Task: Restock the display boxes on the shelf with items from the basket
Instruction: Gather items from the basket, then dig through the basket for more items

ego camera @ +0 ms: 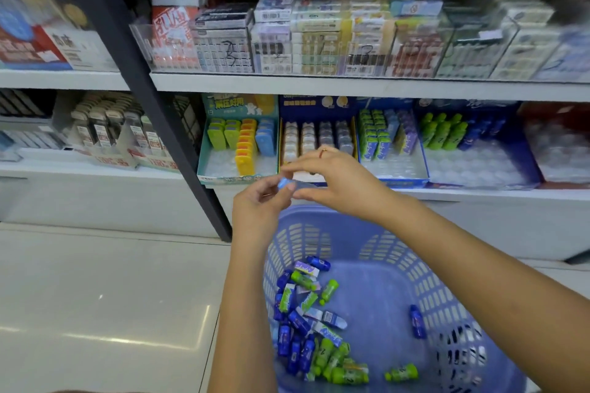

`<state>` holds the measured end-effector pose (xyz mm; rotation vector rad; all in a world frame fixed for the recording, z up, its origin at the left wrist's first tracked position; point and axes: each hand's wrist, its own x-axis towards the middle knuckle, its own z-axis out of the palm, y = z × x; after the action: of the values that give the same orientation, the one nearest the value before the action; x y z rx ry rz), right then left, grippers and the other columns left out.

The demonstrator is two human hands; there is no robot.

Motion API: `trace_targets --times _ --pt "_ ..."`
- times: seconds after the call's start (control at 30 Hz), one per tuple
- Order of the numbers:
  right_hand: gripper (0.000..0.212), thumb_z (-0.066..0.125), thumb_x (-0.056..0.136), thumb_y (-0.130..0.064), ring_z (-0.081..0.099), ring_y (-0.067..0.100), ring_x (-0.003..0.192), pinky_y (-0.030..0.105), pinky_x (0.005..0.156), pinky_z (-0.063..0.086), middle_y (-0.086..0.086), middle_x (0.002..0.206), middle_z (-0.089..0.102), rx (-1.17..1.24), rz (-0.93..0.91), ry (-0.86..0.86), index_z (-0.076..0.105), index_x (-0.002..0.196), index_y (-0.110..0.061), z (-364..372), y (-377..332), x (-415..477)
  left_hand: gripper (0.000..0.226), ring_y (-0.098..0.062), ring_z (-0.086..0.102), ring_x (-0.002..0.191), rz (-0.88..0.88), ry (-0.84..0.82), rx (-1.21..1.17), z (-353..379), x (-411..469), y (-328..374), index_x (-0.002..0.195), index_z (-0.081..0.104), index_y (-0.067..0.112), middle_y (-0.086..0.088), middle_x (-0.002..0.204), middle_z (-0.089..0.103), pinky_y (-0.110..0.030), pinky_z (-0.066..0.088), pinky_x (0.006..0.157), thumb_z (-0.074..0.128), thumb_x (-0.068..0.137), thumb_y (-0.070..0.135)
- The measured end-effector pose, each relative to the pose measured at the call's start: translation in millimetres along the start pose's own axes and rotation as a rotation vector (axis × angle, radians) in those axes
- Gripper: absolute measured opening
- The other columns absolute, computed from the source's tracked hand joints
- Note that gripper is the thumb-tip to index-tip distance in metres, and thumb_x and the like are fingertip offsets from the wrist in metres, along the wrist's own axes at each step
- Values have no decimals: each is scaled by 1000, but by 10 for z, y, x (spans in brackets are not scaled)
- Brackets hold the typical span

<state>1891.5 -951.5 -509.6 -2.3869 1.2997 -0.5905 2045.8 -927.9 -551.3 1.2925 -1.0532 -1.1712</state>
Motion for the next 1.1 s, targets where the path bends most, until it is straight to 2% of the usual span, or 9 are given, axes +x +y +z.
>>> trace_targets --times 0.13,0.33,0.43,0.5,0.6,0.7,0.8,0.97,1.1 --pt "46 71 82 -23 50 6 72 13 70 39 -3 99 65 49 60 42 59 125 -29 -61 159 -212 14 -8 64 65 52 -43 47 276 -55 40 87 64 16 -1 74 66 -17 54 62 74 79 11" --pt "32 70 83 -20 49 -1 64 10 65 40 -9 82 54 82 159 174 64 114 -25 -193 505 -500 13 -14 69 86 97 -166 31 654 -141 7 99 65 16 -3 92 71 -20 54 75 67 87 14" --pt "23 66 86 -17 55 5 70 15 70 43 -4 88 60 134 298 451 62 108 -16 -386 805 -572 23 -3 61 105 189 -279 277 909 -133 -56 117 61 23 10 114 65 -22 47 92 57 94 25" --pt "19 63 87 -11 56 8 75 10 71 41 2 89 64 122 383 600 63 105 -10 -543 1033 -561 39 -7 48 124 263 -390 533 1092 -104 -117 134 51 19 6 136 53 -19 34 103 52 96 28" --pt "15 62 84 -5 62 13 76 3 68 38 9 90 71 45 434 678 68 97 -3 -722 1325 -482 54 -13 19 144 346 -514 824 1322 -37 -204 147 32 14 -1 156 25 -19 14 112 49 98 26" --pt "14 61 85 -5 67 25 85 15 76 44 13 93 72 -3 441 605 70 96 -2 -765 1537 -326 63 -17 8 147 393 -543 994 1418 41 -303 150 21 9 -4 159 15 -24 7 117 49 97 28" --pt "20 63 86 -11 65 25 97 31 88 50 12 104 71 -81 532 408 69 105 -8 -738 1713 -134 65 -18 9 147 450 -521 1080 1437 54 -393 150 18 8 -7 158 16 -26 5 119 50 96 26" --pt "23 65 86 -17 62 21 103 19 79 40 7 111 69 -86 592 251 68 109 -14 -781 1843 -31 69 -16 8 146 480 -474 1077 1469 30 -502 151 14 9 -4 159 14 -25 6 120 51 95 26" --pt "27 58 91 -20 57 26 111 21 78 35 8 122 63 -254 573 106 66 116 -13 -769 1844 78 69 -17 8 146 485 -470 1061 1477 54 -524 151 14 9 -4 159 14 -25 5 120 52 95 25"
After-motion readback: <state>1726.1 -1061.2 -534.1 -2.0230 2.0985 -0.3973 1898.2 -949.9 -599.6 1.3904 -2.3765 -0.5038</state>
